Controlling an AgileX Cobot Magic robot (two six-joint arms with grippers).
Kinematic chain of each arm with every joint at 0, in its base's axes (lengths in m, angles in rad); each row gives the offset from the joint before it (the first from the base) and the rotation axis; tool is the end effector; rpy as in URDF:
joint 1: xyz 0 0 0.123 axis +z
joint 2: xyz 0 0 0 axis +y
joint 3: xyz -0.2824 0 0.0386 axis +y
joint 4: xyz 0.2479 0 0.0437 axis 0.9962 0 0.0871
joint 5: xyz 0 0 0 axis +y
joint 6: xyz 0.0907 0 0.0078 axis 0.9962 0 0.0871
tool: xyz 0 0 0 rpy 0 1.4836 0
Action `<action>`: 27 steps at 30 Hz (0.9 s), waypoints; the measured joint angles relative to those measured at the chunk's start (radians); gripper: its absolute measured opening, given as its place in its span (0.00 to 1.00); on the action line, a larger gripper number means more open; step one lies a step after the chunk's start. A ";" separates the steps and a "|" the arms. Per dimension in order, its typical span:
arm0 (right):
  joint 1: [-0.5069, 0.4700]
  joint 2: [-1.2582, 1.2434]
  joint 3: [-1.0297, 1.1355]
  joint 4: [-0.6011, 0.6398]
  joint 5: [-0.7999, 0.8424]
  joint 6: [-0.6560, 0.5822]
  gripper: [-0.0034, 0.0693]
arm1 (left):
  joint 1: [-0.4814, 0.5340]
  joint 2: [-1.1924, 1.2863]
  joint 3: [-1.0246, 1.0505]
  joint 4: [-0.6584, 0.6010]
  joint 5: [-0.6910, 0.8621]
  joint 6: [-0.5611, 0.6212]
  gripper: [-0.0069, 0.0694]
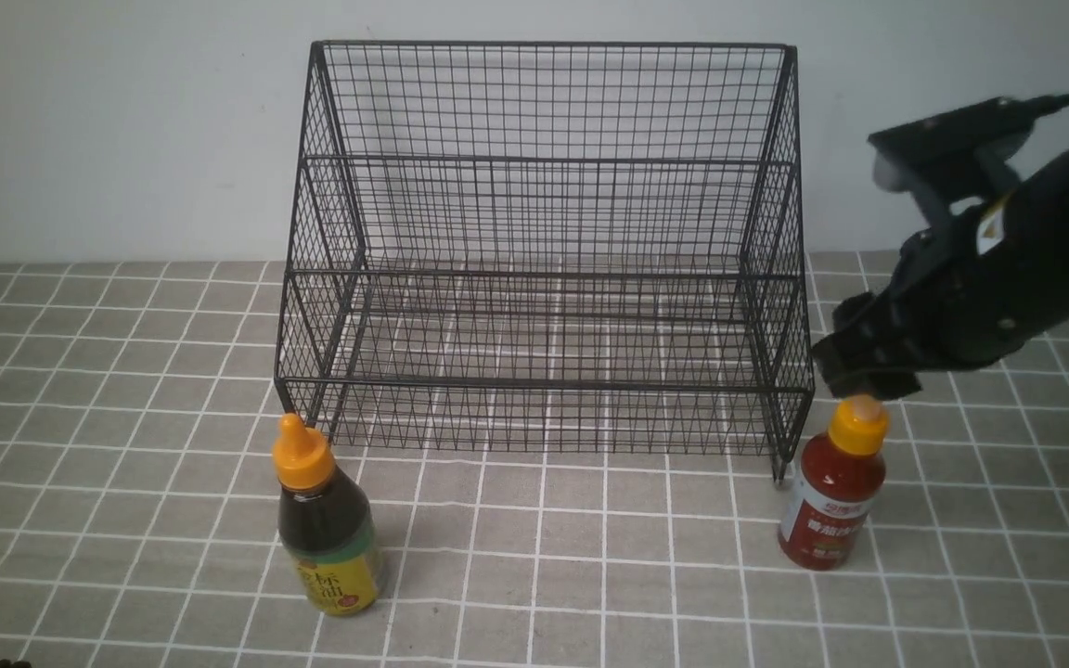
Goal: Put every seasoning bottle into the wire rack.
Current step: Use the right arm to grab the condiment bottle closest to it, then use the right arm to put the condiment bottle back on the shelf
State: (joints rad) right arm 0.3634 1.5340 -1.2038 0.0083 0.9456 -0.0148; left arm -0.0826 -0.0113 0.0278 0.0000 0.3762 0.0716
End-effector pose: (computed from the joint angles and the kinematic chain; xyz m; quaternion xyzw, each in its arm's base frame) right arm 0.2902 0.1110 0.2831 -0.1828 0.9646 0.0366 0.1864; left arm 0.0524 -0.0043 0.1705 0.0621 0.8041 -0.0033 0.5913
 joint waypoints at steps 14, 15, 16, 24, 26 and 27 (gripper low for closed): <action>0.000 0.110 -0.011 0.001 0.050 -0.001 0.44 | 0.000 0.000 0.000 0.000 0.000 0.000 0.08; 0.000 0.106 -0.019 0.001 0.062 -0.005 0.45 | 0.000 0.000 0.000 0.000 0.000 0.000 0.08; 0.000 0.102 -0.025 0.000 0.070 -0.007 0.46 | 0.000 0.000 0.000 0.000 0.000 0.000 0.08; 0.000 -0.031 -0.223 0.028 0.262 -0.028 0.46 | 0.000 0.000 0.000 0.000 0.000 0.000 0.08; 0.000 -0.051 -0.302 0.055 0.288 -0.044 0.46 | 0.000 0.000 0.000 0.000 0.000 0.000 0.08; 0.000 -0.054 -0.334 0.070 0.294 -0.053 0.46 | 0.000 0.000 0.000 0.000 0.000 0.000 0.08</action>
State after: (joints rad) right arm 0.3634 1.4803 -1.5377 0.0784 1.2393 -0.0680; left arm -0.0826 -0.0113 0.0278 0.0000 0.3762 0.0716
